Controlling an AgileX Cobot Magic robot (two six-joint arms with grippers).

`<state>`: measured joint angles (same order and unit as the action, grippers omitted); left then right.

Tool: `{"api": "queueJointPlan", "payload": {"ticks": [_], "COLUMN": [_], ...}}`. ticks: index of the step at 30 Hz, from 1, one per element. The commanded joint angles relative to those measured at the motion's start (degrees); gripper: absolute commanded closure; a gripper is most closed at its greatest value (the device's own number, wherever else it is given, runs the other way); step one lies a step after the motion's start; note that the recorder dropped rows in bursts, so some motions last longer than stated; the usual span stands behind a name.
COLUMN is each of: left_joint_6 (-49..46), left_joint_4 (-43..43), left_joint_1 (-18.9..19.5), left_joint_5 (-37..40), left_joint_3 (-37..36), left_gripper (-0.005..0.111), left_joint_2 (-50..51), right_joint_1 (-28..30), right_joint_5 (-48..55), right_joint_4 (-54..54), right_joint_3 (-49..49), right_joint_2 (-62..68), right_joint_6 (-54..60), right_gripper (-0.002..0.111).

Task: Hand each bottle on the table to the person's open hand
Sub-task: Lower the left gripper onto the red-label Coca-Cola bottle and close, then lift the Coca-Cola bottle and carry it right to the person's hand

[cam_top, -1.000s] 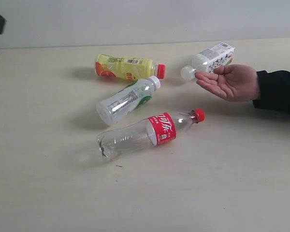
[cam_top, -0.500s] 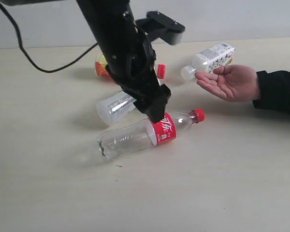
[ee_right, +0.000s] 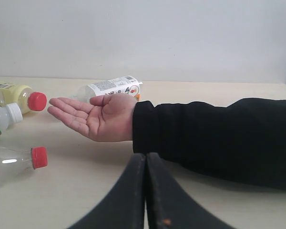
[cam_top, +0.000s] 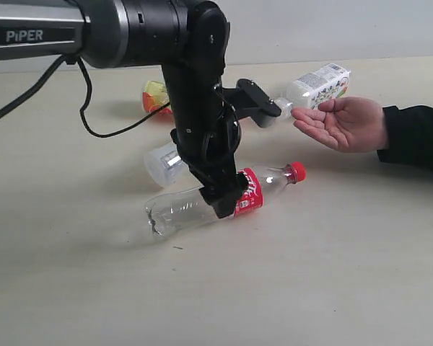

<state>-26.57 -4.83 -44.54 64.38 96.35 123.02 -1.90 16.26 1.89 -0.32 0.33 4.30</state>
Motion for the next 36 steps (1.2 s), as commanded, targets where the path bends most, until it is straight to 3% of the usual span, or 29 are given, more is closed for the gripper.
{"api": "queueJointPlan", "payload": {"ticks": [1, 21, 24, 31, 36], "left_joint_6": [-0.9, -1.4, -1.3, 0.3, 6.5], "left_joint_4": [0.1, 0.0, 0.0, -0.1, -0.1], "left_joint_1": [-0.1, -0.1, -0.1, -0.1, -0.1], "left_joint_5": [-0.4, -1.5, -1.8, -1.7, -1.4], "left_joint_3": [0.4, 0.4, 0.4, 0.4, 0.4], "left_gripper": [0.021, 0.024, 0.040, 0.105, 0.107], "left_joint_2": [1.7, 6.5, 6.5, 6.5, 5.7], "right_joint_1": [0.3, 0.3, 0.3, 0.3, 0.3], "right_joint_5": [0.0, 0.0, 0.0, 0.0, 0.0], "right_joint_4": [0.1, 0.1, 0.1, 0.1, 0.1], "right_joint_3": [0.3, 0.3, 0.3, 0.3, 0.3], "right_joint_2": [-0.3, -0.3, -0.3, -0.3, -0.3], "right_joint_6": [0.2, 0.2, 0.2, 0.2, 0.2], "right_gripper": [0.108, 0.108, 0.108, 0.108, 0.108]}}
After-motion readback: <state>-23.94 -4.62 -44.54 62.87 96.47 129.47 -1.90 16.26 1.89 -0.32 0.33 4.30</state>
